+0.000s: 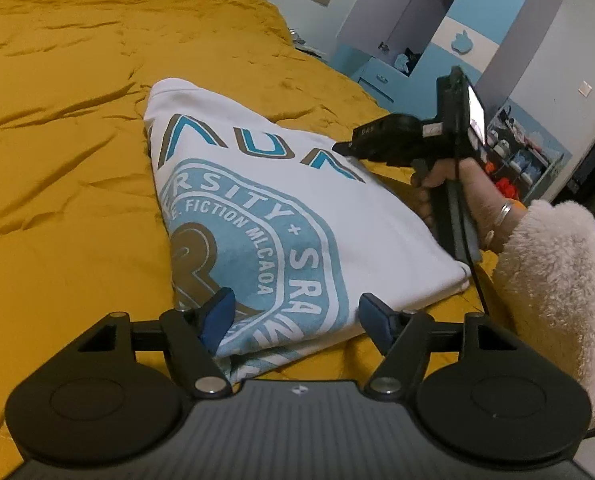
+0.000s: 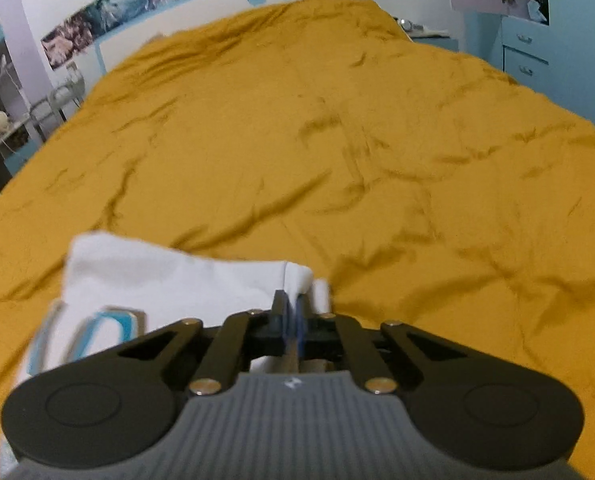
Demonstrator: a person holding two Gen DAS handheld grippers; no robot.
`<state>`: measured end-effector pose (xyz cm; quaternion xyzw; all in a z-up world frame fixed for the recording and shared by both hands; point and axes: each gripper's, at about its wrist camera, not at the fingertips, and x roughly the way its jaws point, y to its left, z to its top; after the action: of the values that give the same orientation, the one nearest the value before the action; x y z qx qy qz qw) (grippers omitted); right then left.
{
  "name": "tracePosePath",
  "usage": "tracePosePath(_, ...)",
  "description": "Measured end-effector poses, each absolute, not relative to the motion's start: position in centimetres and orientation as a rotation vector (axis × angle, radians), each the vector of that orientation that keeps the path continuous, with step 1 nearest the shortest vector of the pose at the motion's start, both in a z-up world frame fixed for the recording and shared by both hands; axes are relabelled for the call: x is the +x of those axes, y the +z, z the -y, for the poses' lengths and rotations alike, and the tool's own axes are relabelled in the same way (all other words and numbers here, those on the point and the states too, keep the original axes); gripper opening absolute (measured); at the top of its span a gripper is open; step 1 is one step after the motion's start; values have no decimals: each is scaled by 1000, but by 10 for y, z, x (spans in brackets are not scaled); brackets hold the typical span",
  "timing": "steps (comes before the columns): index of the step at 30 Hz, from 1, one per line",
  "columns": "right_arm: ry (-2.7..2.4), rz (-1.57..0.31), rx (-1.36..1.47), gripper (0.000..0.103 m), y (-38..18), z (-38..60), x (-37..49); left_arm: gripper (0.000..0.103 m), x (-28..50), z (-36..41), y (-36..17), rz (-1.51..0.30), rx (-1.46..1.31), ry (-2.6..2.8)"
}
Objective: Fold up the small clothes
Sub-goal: 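Open both tools to release the folded T-shirt, blue logo facing up, then close both tools on the edge of the folded T-shirt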
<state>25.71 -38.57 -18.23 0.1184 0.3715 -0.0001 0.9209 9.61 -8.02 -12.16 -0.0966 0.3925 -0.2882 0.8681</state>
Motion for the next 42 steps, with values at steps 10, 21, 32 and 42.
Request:
tracePosePath(10,143,-654,205,26,-125,394,149,75,84,31,-89,-789,-225,-539)
tracePosePath(21,143,-690,263,34,-136,399,25,41,63,45,-108,-814,-45,-524)
tracePosePath(32,172,-720,326,40,-153,392,26,7,65,53,-118,-836,-86,-455)
tracePosePath(42,145,-723,305,7,-149,392,27,4,57,61,-109,-825,71,-398)
